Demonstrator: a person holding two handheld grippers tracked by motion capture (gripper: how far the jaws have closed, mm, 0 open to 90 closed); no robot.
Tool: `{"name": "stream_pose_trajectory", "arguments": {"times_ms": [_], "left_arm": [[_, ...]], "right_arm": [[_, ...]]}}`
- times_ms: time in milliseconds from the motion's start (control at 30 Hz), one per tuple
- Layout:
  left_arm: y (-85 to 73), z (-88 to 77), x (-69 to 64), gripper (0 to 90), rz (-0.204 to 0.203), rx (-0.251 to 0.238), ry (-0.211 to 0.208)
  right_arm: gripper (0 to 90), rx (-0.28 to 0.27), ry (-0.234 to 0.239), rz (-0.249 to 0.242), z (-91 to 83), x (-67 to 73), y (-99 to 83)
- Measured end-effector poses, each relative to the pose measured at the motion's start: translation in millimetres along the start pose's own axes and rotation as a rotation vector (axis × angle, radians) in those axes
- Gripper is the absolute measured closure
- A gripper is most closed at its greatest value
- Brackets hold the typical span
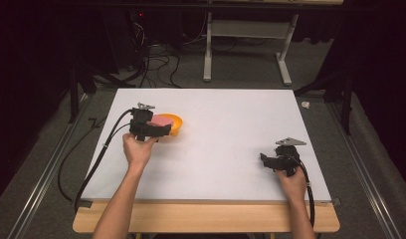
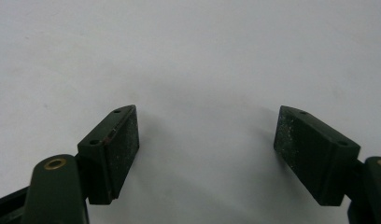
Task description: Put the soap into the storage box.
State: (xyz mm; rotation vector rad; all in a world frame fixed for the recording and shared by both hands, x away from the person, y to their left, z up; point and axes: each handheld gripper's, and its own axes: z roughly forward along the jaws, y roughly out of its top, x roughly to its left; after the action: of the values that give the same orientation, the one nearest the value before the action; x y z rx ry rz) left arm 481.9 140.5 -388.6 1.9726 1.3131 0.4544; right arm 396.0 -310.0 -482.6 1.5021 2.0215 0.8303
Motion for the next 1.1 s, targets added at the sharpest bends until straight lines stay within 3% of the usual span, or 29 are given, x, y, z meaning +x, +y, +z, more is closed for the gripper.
{"name": "stream_pose_trajectory", "arguments": {"times_ms": [600, 1100], "left_arm": [[9.9, 21.2, 6.7, 13.8, -0.033, 0.01, 0.037], [7.8, 44.6, 6.4, 13.8, -0.059, 0.031, 0.058]], "right_arm": [[22.8, 0.0, 0.0, 0.003, 0.0, 0.2, 0.1], [22.8, 0.0, 0.0, 0.003, 0.0, 0.2, 0.1]]}}
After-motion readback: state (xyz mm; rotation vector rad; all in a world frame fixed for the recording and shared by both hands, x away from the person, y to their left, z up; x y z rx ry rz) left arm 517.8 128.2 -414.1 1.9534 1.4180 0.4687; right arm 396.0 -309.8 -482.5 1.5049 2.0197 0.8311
